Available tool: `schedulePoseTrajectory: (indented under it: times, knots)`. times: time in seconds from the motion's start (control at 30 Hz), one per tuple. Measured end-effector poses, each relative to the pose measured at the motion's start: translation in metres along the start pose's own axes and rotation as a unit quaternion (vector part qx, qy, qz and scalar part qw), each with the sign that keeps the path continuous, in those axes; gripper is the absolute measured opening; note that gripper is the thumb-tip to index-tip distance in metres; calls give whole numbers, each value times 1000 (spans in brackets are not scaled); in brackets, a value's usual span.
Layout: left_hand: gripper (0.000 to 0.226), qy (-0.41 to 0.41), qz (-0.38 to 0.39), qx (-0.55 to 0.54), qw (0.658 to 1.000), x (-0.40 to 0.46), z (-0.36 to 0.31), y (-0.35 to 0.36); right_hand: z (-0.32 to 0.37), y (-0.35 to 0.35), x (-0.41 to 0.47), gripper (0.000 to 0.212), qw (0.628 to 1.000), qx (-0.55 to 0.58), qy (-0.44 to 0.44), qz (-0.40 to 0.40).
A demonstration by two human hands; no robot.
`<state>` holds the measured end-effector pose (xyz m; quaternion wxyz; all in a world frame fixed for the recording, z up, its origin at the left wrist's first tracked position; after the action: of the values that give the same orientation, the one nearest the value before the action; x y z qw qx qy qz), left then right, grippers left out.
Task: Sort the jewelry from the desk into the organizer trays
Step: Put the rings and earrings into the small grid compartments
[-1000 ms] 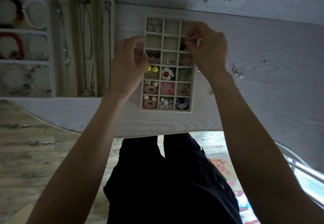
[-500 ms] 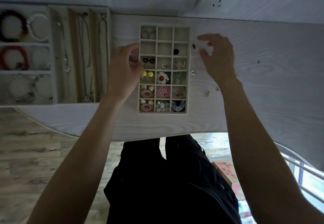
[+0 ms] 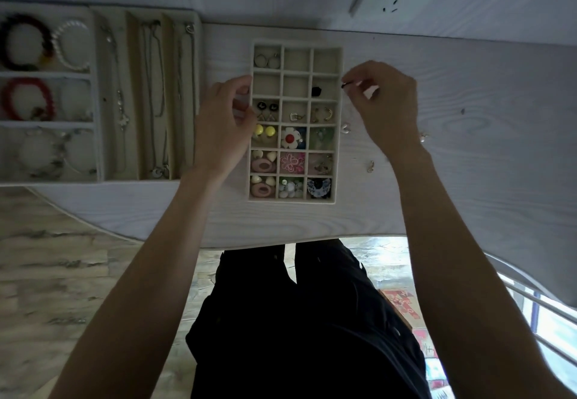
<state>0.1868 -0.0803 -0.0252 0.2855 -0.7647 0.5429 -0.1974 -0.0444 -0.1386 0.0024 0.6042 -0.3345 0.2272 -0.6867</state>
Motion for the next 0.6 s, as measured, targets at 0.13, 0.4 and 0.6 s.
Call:
schedulePoseTrajectory:
  times: [0.13, 0.4, 0.6]
  knots:
    - [39, 2, 1, 4, 1000, 0, 1, 0, 9, 18, -3, 12, 997, -60, -44, 30]
    - [39, 11, 4, 1, 1000, 0, 3, 1, 5, 10, 0, 16, 988, -140, -56, 12]
    - [39, 12, 6, -4, 1000, 1, 3, 0, 10, 21, 7, 17, 984, -144, -89, 49]
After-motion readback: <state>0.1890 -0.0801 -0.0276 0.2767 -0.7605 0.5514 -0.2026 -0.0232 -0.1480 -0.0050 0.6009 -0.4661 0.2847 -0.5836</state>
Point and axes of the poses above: each hand's wrist, its own x-axis towards the middle knuckle, its own y-axis out of the palm, z = x × y, the point moved 5 cm from there along x, towards the middle knuckle, and after that the axes turned 13 degrees about -z, right-handed, at the moved point
